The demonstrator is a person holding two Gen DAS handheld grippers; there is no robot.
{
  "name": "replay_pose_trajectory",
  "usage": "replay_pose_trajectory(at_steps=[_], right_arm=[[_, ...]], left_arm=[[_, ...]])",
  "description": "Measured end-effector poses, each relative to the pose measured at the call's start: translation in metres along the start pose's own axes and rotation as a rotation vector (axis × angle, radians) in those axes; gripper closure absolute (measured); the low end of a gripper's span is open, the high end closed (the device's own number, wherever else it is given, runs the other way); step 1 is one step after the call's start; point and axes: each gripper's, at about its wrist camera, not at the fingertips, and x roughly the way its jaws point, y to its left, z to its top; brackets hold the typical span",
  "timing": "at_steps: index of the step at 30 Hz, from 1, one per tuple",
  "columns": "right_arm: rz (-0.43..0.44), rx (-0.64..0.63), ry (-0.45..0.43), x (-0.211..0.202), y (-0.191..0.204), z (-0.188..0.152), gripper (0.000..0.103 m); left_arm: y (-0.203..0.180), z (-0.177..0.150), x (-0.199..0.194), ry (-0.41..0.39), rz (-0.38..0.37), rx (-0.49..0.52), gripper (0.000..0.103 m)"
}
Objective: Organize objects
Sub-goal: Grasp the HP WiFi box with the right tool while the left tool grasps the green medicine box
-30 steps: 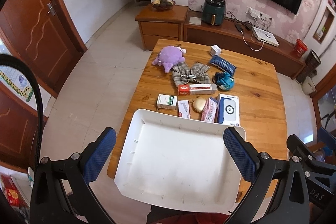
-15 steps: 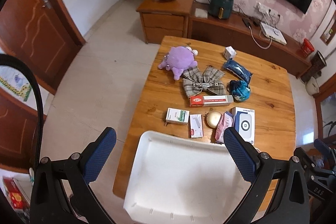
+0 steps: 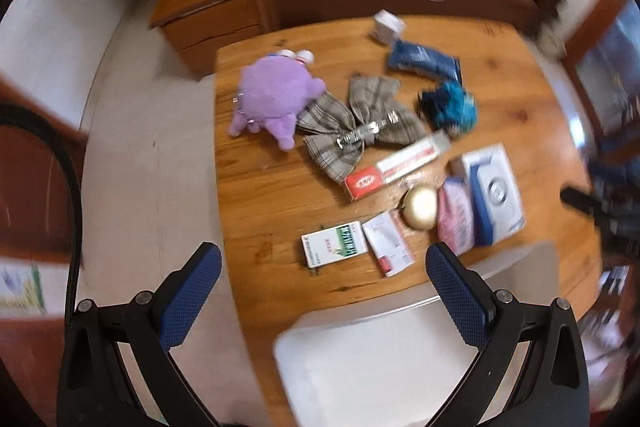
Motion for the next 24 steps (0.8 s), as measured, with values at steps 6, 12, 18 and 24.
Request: replay_pose_trajectory(at_steps=[6, 12, 18, 24], right_arm=[[-0.031, 0.014, 0.061, 0.039, 0.005, 0.003, 0.012], [-0.047, 0.008, 0.142, 0.074, 0.01, 0.006, 0.013], [-0.049, 0.048, 0.215, 0.096, 0.009, 0.009, 0.015], [-0.07, 0.071, 0.268, 0.111, 0.006, 0.011, 0.017]], left_arm=[[-0.013, 0.0, 0.035, 0.027, 0.016, 0.158, 0.001], [-0.017, -0.001, 0.068, 0.088, -0.012, 0.259, 0.001], [-0.015, -0.001, 0.098, 0.169, -0.05, 0.322, 0.006], [-0.018, 0.0, 0.12, 0.239, -0.064, 0.375, 0.01]])
